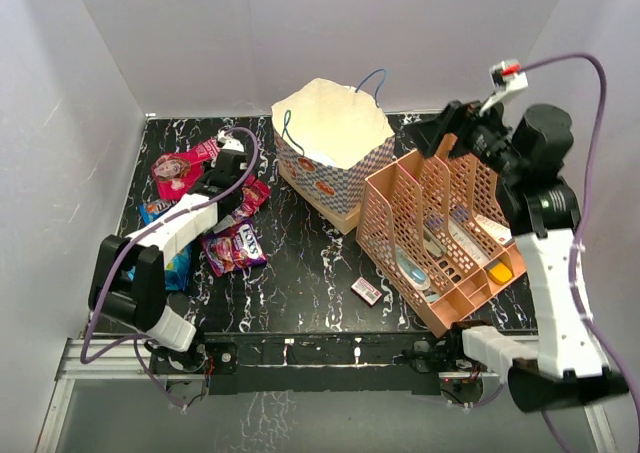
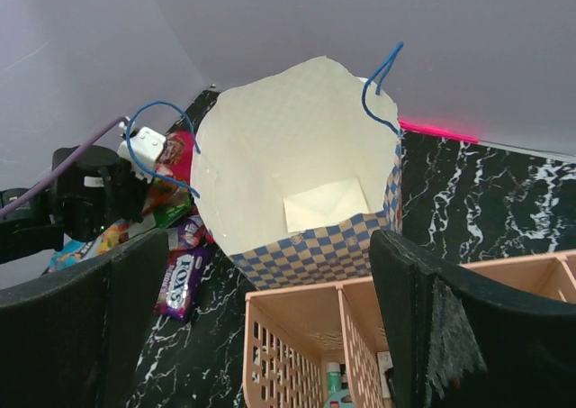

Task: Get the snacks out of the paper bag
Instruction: Place the snack at the center of the board, then reset both arms

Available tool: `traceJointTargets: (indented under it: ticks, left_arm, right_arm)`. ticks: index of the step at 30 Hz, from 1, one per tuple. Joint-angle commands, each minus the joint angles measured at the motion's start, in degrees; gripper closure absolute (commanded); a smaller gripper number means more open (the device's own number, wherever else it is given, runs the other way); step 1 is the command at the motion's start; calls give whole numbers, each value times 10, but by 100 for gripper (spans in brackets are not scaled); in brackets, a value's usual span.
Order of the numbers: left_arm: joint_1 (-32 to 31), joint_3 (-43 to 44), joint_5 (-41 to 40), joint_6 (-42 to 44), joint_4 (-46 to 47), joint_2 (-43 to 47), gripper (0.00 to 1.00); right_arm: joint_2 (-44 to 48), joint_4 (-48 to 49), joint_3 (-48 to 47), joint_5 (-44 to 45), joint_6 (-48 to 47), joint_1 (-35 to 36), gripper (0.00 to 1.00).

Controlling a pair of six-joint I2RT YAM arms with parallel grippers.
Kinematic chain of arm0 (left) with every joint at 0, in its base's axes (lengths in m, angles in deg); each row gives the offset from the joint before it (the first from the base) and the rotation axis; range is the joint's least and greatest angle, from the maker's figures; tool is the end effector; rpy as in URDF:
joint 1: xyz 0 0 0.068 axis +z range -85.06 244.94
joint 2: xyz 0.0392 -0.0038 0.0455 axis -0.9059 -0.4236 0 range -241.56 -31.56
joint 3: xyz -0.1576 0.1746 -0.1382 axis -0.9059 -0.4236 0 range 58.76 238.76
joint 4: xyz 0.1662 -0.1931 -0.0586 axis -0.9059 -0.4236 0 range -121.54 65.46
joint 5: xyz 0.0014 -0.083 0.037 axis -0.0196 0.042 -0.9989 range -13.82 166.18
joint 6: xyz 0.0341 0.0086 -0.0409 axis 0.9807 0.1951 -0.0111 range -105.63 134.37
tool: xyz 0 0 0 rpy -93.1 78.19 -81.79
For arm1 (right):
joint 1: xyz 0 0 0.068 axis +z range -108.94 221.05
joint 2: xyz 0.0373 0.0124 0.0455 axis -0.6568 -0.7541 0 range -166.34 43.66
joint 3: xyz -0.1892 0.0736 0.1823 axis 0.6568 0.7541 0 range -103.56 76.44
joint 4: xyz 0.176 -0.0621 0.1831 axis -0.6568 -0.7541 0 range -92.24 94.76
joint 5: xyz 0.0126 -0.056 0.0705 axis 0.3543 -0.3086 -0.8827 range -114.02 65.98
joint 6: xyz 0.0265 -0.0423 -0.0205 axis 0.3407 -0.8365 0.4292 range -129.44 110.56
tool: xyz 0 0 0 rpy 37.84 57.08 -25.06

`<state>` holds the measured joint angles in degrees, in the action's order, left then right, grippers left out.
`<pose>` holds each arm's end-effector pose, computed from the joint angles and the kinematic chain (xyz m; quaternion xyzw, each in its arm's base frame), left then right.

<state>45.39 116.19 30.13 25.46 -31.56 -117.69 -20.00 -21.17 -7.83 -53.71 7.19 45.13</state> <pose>0.3157 -0.0850 0.2542 0.0443 0.8371 0.3161 0.4444 0.2137 0.0328 0.4828 -0.0934 0.7290 0.3033 0.6065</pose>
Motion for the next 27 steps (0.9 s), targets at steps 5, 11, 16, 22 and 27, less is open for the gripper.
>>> traceJointTargets:
  ticks: [5,11,16,22,27]
  left_arm:
    - [3,58,61,-115,-86,22,61]
    - [3,142,168,-194,-176,112,26]
    - [3,162,309,-196,-69,244,12]
    - [-2,180,432,-167,44,340,5]
    - [-58,258,416,-94,10,351,2]
  right_arm:
    - [133,-15,80,120,-46,0,2]
    - [150,-60,62,181,-60,13,1]
    - [153,-109,-7,219,-79,39,2]
    - [167,-148,-82,300,-107,67,2]
    - [163,-188,-181,320,-99,68,2]
